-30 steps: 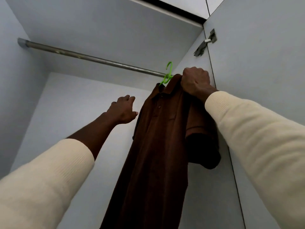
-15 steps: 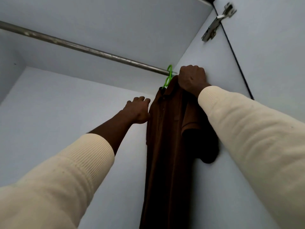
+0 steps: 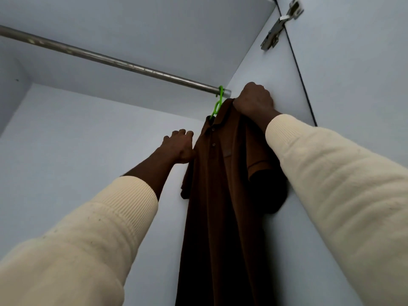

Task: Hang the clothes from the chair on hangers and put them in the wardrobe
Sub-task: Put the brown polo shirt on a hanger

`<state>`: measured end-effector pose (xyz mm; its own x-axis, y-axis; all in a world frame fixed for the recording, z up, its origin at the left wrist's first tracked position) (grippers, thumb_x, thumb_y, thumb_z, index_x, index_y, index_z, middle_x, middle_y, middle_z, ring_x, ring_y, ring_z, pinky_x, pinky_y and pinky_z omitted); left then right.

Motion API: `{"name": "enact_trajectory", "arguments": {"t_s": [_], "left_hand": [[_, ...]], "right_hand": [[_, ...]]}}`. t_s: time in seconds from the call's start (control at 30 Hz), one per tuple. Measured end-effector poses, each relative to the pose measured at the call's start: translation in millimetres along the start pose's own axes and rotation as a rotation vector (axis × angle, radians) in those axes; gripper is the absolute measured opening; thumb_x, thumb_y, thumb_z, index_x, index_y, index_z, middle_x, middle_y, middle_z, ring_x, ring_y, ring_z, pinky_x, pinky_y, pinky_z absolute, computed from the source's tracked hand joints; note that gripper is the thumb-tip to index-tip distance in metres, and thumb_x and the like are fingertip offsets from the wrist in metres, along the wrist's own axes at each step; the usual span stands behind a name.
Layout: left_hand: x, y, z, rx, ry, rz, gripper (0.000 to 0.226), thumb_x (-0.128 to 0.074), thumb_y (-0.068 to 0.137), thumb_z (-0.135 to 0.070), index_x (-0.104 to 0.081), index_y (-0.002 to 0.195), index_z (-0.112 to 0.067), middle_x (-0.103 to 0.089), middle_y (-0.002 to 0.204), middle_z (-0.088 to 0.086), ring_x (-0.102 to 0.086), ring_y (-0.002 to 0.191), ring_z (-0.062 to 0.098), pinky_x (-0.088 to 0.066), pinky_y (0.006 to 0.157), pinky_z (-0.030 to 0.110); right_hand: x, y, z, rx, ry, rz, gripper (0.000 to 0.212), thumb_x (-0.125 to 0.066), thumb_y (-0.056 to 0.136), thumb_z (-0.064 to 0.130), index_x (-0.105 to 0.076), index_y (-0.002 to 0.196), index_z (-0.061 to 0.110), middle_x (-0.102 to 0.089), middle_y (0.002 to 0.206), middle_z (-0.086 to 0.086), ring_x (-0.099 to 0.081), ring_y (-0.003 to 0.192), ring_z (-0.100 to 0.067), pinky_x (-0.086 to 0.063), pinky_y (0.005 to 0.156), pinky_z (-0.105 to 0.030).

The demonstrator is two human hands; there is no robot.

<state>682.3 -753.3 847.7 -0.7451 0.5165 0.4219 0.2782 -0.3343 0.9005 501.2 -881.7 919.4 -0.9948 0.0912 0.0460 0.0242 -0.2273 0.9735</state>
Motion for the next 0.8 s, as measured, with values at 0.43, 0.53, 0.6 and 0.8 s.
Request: {"name": "enact_trajectory", "arguments": {"t_s": [0.43, 0.53, 0.6, 0.8], "left_hand": [[57.3, -134.4, -25.1, 0.076, -0.054, 0.025, 0.057, -0.056, 0.086, -0.022, -0.037, 0.138, -0.007, -0.043, 0.139, 0.016, -0.041, 0.126, 0.035, -0.037, 0.097, 0.046], [68.4, -193.1, -23.8, 0.130, -0.098, -0.017, 0.055, -0.055, 0.087, -0.017, -0.040, 0.138, -0.005, -0.046, 0.137, 0.016, -0.045, 0.121, 0.035, -0.038, 0.094, 0.043], [72.3, -238.8, -21.8, 0.187, -0.134, -0.053, 0.051, -0.054, 0.087, -0.013, -0.043, 0.136, -0.003, -0.049, 0.133, 0.017, -0.047, 0.118, 0.036, -0.038, 0.092, 0.043], [57.5, -418.7, -29.3, 0.342, -0.117, 0.095, 0.047, -0.055, 0.087, -0.011, -0.049, 0.133, -0.002, -0.054, 0.129, 0.018, -0.050, 0.116, 0.037, -0.039, 0.090, 0.044]], "right_hand": [[58.2, -153.4, 4.8, -0.126, -0.026, -0.067, 0.078, -0.065, 0.081, 0.023, -0.026, 0.145, 0.001, -0.039, 0.143, -0.023, -0.044, 0.127, -0.038, -0.036, 0.106, -0.042], [63.3, -218.6, 29.2, 0.035, -0.045, -0.071, 0.072, -0.057, 0.084, 0.019, -0.029, 0.147, 0.000, -0.028, 0.152, -0.027, -0.029, 0.139, -0.041, -0.020, 0.116, -0.045], [57.3, -269.5, 42.9, 0.105, 0.018, -0.067, 0.057, -0.059, 0.080, 0.013, -0.047, 0.134, 0.001, -0.045, 0.139, -0.024, -0.046, 0.125, -0.039, -0.034, 0.107, -0.045], [48.6, -448.7, 60.0, 0.023, 0.274, 0.198, 0.025, -0.053, 0.077, 0.002, -0.063, 0.100, 0.003, -0.063, 0.096, -0.014, -0.061, 0.082, -0.032, -0.047, 0.071, -0.042]]}}
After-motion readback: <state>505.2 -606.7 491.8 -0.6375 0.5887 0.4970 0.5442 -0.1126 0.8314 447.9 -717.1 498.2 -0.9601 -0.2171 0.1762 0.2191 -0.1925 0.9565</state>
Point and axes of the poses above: each hand's wrist, its own y-axis towards the middle knuckle, its own x-axis out of the back of the hand, z = x × y, the point moved 7 cm from there along y, towards the middle knuckle
